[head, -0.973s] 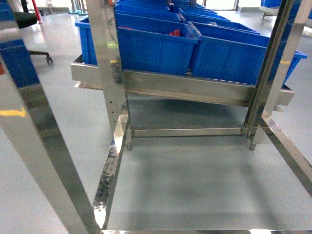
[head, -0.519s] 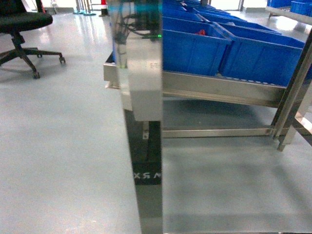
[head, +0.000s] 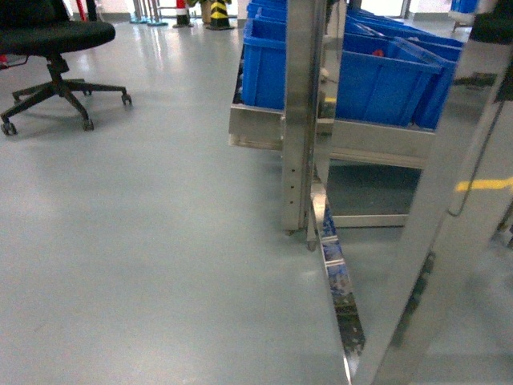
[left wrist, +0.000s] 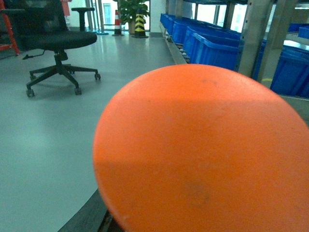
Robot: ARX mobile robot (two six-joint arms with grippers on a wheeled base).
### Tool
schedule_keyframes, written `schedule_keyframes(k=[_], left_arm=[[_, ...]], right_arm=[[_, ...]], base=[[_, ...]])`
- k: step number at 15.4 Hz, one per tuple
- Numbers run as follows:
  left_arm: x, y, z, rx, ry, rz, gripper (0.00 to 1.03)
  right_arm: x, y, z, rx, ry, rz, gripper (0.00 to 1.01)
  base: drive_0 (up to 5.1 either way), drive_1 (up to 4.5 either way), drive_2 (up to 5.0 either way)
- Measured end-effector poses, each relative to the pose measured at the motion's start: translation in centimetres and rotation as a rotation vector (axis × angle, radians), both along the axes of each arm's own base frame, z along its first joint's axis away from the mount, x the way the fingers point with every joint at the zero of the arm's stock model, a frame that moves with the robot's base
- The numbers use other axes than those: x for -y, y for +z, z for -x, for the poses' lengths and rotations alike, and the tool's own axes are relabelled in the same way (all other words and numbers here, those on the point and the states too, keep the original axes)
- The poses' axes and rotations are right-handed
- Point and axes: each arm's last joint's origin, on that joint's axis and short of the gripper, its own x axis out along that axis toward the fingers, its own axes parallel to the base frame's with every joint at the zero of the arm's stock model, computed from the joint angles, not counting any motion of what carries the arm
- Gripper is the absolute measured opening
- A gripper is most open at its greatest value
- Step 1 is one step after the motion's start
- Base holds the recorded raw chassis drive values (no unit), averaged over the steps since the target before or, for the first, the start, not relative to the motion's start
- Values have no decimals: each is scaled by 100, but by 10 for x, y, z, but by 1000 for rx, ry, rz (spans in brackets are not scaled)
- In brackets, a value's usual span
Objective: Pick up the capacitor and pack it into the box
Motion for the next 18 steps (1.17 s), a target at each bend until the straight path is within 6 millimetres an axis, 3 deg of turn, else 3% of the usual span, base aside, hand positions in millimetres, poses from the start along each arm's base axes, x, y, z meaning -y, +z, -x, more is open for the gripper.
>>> schedule_keyframes(k=[18], left_arm=[[0,0,0,0,1,0,44]], right_arm=[[0,0,0,2,0,0,98]], base=[[-503,242,242]])
